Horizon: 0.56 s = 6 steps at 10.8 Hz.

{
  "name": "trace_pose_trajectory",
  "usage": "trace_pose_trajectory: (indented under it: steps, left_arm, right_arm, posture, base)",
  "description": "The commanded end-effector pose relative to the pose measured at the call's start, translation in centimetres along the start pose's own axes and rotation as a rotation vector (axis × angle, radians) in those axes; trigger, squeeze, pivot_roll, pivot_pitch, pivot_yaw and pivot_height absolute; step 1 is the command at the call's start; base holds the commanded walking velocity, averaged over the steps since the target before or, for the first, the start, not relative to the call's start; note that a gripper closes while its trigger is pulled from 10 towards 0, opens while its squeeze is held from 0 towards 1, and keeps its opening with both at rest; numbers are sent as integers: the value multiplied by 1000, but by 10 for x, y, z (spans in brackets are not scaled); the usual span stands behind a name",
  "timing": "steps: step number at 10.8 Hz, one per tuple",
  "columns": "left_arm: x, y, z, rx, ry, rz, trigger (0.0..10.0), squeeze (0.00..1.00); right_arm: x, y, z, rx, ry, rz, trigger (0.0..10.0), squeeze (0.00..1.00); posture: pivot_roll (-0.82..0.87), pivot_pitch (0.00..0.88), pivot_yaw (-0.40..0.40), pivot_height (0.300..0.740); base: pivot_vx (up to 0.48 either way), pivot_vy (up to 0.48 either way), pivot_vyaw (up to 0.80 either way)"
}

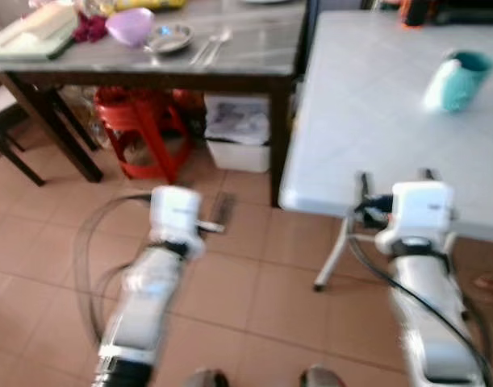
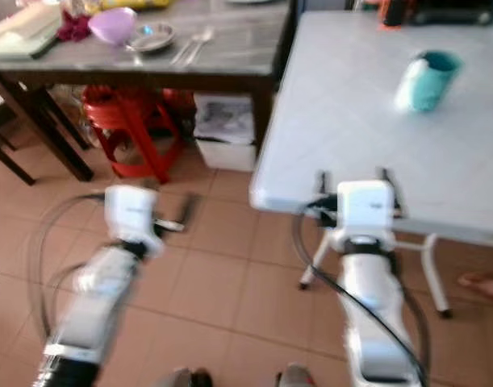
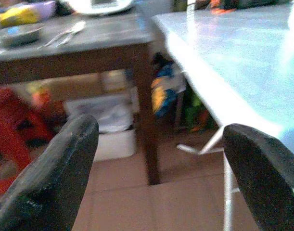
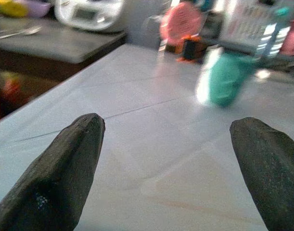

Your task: Setting the table

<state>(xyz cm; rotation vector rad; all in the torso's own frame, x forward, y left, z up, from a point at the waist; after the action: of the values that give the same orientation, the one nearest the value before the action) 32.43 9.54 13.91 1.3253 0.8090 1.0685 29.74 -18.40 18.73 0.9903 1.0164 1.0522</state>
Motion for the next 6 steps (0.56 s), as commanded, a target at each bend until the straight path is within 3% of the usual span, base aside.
trace_pose_trajectory:
  steps: [1, 6]
  left_arm:
    - [13, -2, -5, 8, 31, 17, 10000, 0]
    - [12, -3, -5, 9, 26, 14, 10000, 0]
  right_arm:
    - [8, 2, -2, -5, 23, 17, 10000, 0]
    - [7, 3, -2, -5, 19, 18, 10000, 0]
  posture:
    - [-163, 182, 104, 740]
    - [-165, 187, 106, 740]
  base:
    - [0, -326, 0]
    - [0, -314, 0]
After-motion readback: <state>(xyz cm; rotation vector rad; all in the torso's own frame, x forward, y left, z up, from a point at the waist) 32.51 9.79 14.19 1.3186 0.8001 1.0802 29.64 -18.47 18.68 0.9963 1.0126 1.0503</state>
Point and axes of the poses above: a point about 5 cm out from each wrist's last joint towards the gripper, its own z axis pointing out of the wrist towards the gripper, its own y axis along the axis of the wrist's last joint, x = y × z, the point moved 3 cm from there along z, pointing out of the wrist towards the gripper, and after that the axes turned 4 degrees about z, right-handed, at the moved point
